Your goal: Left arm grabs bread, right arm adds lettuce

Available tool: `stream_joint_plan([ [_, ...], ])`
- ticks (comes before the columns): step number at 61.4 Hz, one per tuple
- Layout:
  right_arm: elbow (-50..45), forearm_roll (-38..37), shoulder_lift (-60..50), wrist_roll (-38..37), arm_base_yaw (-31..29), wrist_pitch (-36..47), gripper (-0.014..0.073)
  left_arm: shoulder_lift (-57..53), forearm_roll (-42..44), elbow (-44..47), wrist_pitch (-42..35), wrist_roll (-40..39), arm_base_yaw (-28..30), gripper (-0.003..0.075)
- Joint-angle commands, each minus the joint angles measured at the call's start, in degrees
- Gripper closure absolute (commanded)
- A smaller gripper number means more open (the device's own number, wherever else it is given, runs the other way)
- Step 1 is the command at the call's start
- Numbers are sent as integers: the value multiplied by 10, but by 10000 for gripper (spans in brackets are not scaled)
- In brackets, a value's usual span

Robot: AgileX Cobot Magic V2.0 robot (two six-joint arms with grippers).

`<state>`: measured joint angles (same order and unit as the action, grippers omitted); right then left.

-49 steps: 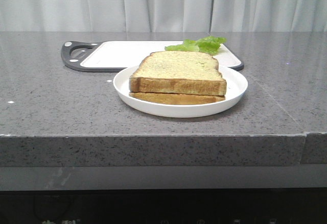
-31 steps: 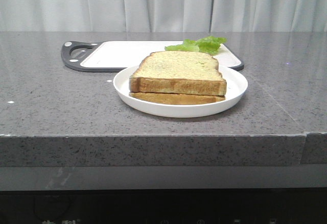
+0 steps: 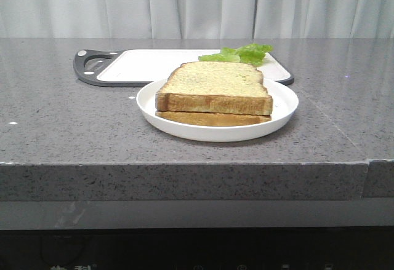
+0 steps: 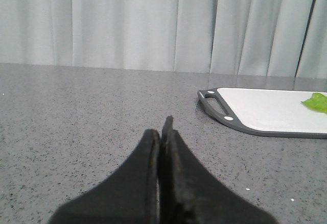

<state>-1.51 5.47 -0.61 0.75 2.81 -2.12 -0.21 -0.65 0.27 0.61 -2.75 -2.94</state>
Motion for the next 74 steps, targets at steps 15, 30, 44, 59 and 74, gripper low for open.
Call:
stream_joint_plan([
  [15, 52, 13, -12, 0, -2, 27, 711, -7, -29, -46, -41, -3, 2, 741],
  [30, 191, 13, 24, 0, -2, -80, 711, 47, -29, -196, 70, -3, 2, 741],
  [44, 312, 13, 130, 0, -2, -153, 711, 151, -29, -344, 188, -3, 2, 741],
  [59, 347, 13, 229, 0, -2, -192, 711, 242, -29, -387, 246, -3, 2, 741],
  [74, 347, 13, 289, 0, -2, -192, 711, 295, -29, -373, 239, -3, 2, 741],
])
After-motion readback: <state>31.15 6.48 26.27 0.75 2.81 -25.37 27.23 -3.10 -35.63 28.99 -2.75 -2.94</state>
